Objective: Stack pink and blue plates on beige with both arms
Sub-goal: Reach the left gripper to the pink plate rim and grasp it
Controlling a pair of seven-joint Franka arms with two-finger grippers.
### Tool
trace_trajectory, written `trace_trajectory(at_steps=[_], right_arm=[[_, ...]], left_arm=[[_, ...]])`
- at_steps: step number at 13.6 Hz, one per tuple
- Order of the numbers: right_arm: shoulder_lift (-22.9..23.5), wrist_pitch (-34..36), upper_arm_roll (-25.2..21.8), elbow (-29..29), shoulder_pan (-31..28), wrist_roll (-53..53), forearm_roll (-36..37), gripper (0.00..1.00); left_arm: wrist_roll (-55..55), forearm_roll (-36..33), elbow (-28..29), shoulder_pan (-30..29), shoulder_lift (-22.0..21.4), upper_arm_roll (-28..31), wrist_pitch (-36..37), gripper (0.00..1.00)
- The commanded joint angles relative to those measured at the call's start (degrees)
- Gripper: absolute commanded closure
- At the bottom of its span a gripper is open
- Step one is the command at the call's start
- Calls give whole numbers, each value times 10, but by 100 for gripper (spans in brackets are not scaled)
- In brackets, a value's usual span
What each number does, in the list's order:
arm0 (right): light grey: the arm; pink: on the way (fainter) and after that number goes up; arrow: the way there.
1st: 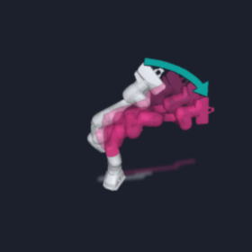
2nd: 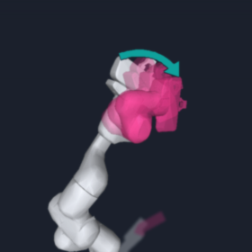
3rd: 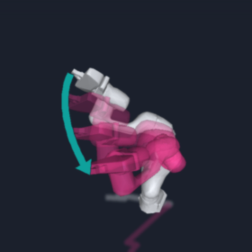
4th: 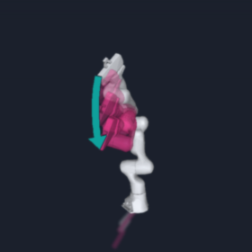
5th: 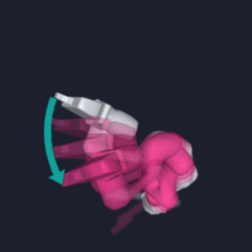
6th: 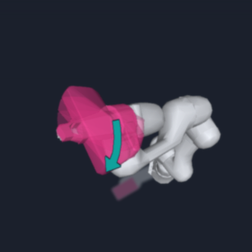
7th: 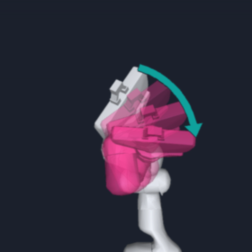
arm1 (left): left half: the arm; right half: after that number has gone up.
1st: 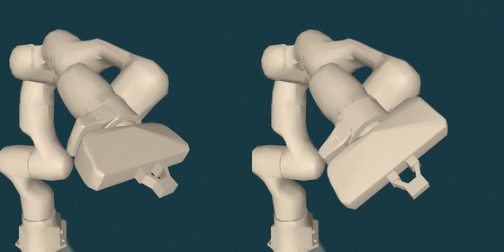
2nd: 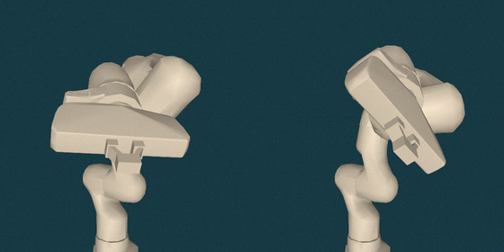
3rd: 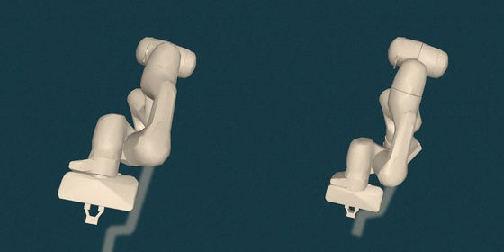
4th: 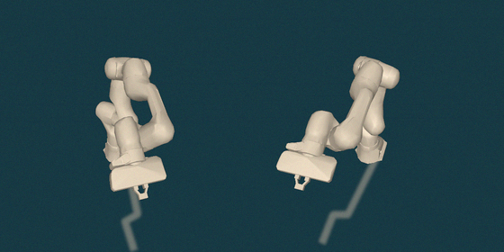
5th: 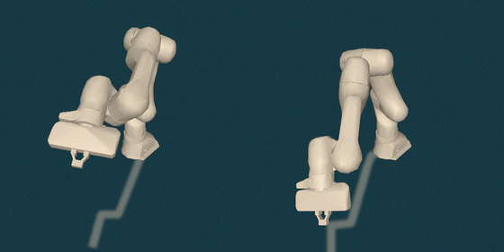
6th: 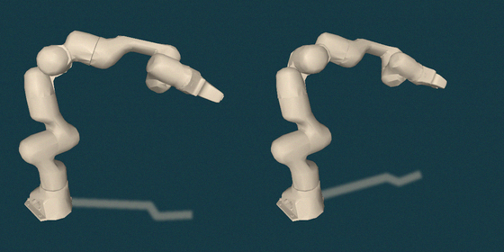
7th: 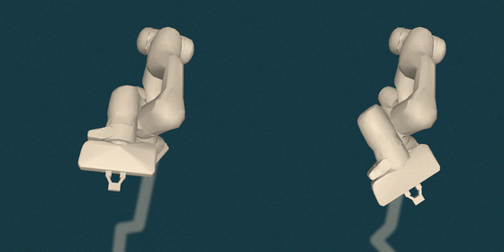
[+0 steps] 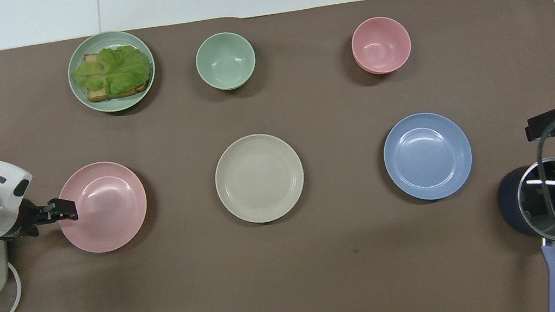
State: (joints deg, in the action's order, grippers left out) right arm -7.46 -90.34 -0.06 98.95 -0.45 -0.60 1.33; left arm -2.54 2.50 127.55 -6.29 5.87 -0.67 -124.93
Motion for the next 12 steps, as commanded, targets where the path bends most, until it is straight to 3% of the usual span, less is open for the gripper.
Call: trace_trajectory(at_steps=[1,2,5,8,12], right_arm=[[2,-5,1,-3,-5,14,1,0],[2,-5,1,-3,-5,14,1,0],[2,-5,0,-3,-5,14,0,0],[2,-5,1,-3,-5,15,0,0],[1,-5,1,-1,-5,14,-1,0]], left_arm=[[3,0,19,3,-22,-2,7,87],[4,0,19,4,-22,-2,7,100],[6,0,10,2,-19,-3,19,100],[9,21,-68,6,-4,-6,97,100],[3,98,-154,5,-12,-6,202,100]])
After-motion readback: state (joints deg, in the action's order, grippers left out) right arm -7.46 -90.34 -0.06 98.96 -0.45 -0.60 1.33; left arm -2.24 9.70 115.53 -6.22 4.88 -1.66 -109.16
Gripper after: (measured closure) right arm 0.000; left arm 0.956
